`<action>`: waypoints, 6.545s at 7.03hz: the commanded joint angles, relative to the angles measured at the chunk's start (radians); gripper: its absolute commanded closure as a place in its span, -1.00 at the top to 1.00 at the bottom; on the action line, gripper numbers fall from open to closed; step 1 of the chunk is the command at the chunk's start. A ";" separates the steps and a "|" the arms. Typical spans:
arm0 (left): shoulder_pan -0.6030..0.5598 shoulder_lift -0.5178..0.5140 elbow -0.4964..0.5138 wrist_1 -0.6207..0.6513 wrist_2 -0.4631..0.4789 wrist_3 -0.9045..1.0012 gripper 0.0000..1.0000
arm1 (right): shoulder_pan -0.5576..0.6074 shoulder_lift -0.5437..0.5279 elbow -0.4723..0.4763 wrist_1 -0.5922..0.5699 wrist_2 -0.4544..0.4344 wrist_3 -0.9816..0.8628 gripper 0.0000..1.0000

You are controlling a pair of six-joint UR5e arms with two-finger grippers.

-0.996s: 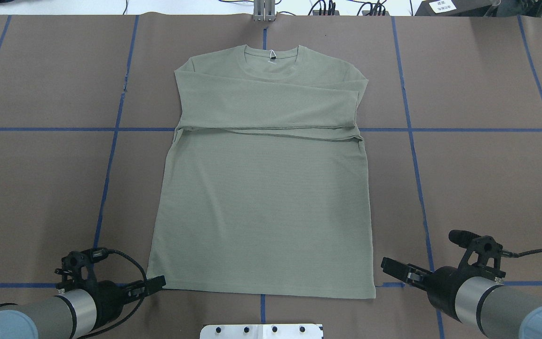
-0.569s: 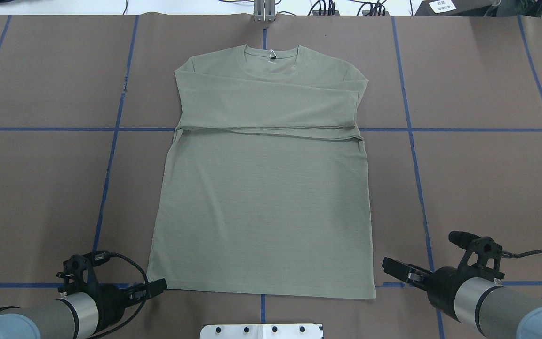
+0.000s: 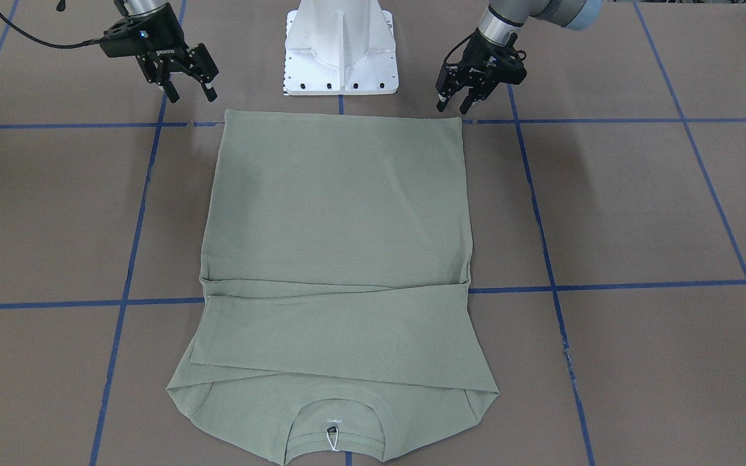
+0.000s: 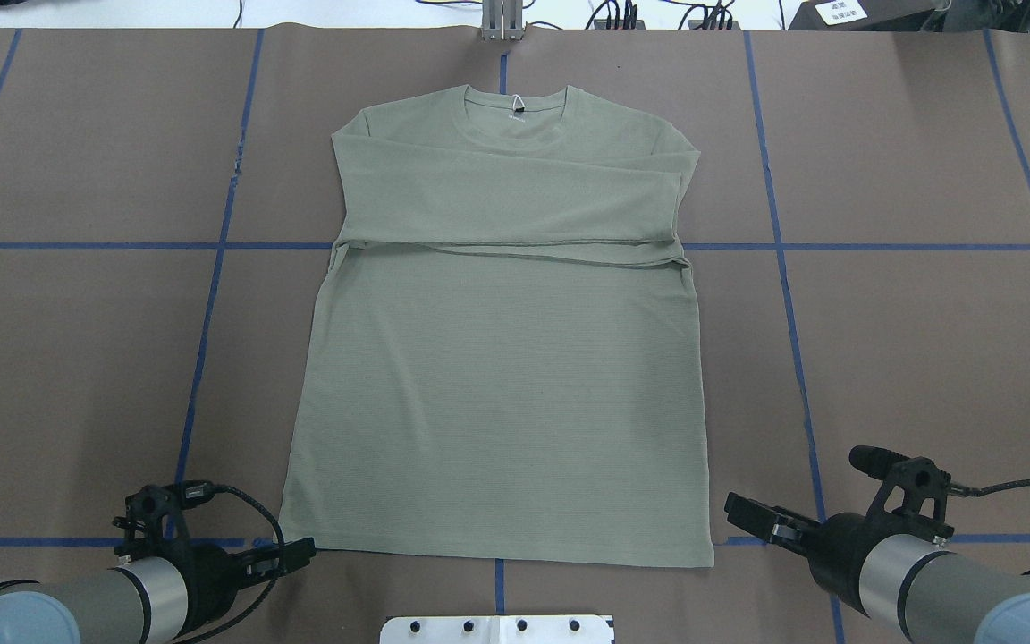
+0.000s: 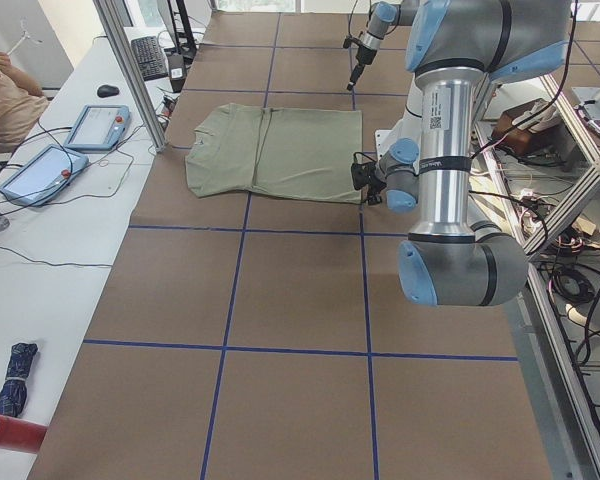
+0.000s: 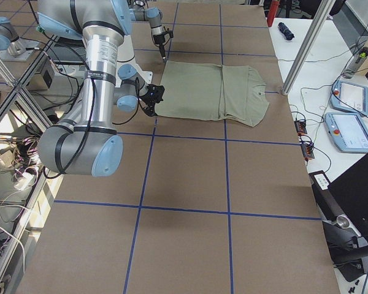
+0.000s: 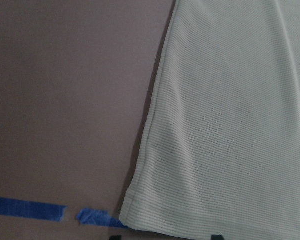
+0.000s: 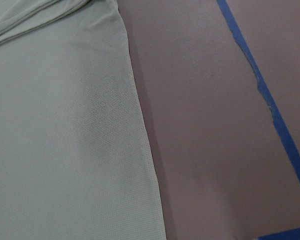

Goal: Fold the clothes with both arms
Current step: 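Grasp the hem corners with both grippers, then lift the hem corners slightly with both grippers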

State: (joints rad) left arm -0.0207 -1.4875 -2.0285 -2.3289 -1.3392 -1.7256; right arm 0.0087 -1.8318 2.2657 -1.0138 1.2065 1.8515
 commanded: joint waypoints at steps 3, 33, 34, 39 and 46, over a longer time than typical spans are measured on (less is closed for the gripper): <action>-0.004 -0.004 0.011 0.000 -0.003 0.012 0.28 | -0.022 0.002 -0.015 0.006 -0.033 0.018 0.98; -0.079 -0.070 -0.053 -0.009 -0.003 0.038 -1.00 | -0.156 0.273 -0.107 -0.365 -0.153 0.374 0.52; -0.079 -0.070 -0.053 -0.009 -0.003 0.038 -1.00 | -0.154 0.291 -0.103 -0.406 -0.151 0.364 0.52; -0.079 -0.070 -0.053 -0.009 -0.005 0.038 -1.00 | -0.144 0.284 -0.135 -0.413 -0.143 0.333 0.54; -0.081 -0.068 -0.053 -0.009 -0.005 0.038 -1.00 | -0.124 0.289 -0.143 -0.455 -0.148 0.330 -0.15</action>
State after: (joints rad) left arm -0.1012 -1.5555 -2.0816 -2.3378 -1.3438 -1.6874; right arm -0.1217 -1.5451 2.1217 -1.4407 1.0587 2.1827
